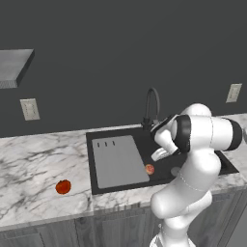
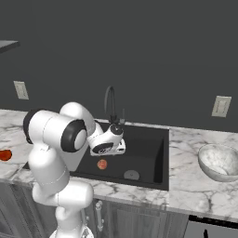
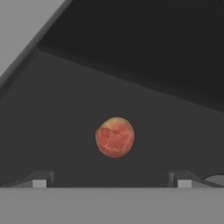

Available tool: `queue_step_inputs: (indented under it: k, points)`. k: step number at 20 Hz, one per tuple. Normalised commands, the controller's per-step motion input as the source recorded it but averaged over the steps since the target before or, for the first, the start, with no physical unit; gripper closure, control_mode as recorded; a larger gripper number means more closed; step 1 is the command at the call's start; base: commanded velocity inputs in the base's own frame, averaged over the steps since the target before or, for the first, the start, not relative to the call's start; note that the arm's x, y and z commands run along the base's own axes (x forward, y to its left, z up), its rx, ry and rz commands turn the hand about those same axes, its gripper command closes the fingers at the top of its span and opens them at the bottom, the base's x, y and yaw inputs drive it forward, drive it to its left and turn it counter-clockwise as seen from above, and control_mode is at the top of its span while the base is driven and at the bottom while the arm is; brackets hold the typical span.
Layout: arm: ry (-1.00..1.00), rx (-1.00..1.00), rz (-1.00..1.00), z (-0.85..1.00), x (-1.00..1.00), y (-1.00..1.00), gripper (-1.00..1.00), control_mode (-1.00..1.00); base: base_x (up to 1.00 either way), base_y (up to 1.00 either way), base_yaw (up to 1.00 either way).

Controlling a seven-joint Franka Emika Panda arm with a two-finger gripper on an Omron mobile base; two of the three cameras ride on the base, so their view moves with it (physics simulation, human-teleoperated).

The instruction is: Remove the tomato and peach from the sink. Then move the bowl and cup from the counter to the sink for washing.

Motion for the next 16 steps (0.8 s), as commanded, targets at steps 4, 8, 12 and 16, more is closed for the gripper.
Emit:
queue_step_inputs:
  k: [4, 8, 12, 16]
  points:
    - [0.0, 0.0, 0.0, -0.07, 0.11, 0.01, -1.0, -1.0, 0.0, 0.0, 0.0]
    - [0.0, 0.0, 0.0, -0.09, 0.09, 0.03, -1.0, -1.0, 0.0, 0.0, 0.0]
    - [0.0, 0.0, 0.0, -0.11, 0.03, 0.03, -1.0, -1.0, 0.0, 0.0, 0.0]
    - [0.0, 0.0, 0.0, -0.12, 0.03, 0.03, -1.0, -1.0, 0.0, 0.0, 0.0]
